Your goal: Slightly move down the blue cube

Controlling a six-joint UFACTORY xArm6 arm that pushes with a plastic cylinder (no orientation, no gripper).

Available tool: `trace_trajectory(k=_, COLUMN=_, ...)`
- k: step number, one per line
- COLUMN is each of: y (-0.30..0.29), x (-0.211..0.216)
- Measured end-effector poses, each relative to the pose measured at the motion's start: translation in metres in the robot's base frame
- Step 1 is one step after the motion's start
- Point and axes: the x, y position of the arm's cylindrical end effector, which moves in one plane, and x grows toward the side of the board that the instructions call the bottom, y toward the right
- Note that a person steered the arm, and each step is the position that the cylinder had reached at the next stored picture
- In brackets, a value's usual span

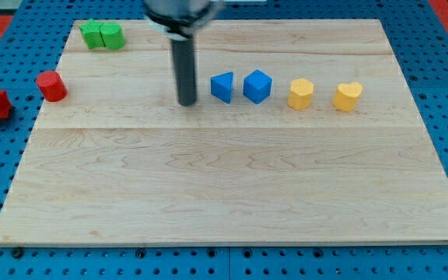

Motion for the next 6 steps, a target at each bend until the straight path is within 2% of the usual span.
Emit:
trace_trajectory(k=1, y=-0.016, x=-0.076)
trace_trajectory(k=2, y=0.029, x=-0.082)
trace_trajectory(k=3, y=0.108, x=-0.065)
trace_trajectory(k=4, y=0.135, x=-0.032)
trace_trajectory(k=5, y=0.121, x=-0.025)
trace_trajectory(k=6, y=0.08, x=-0.04)
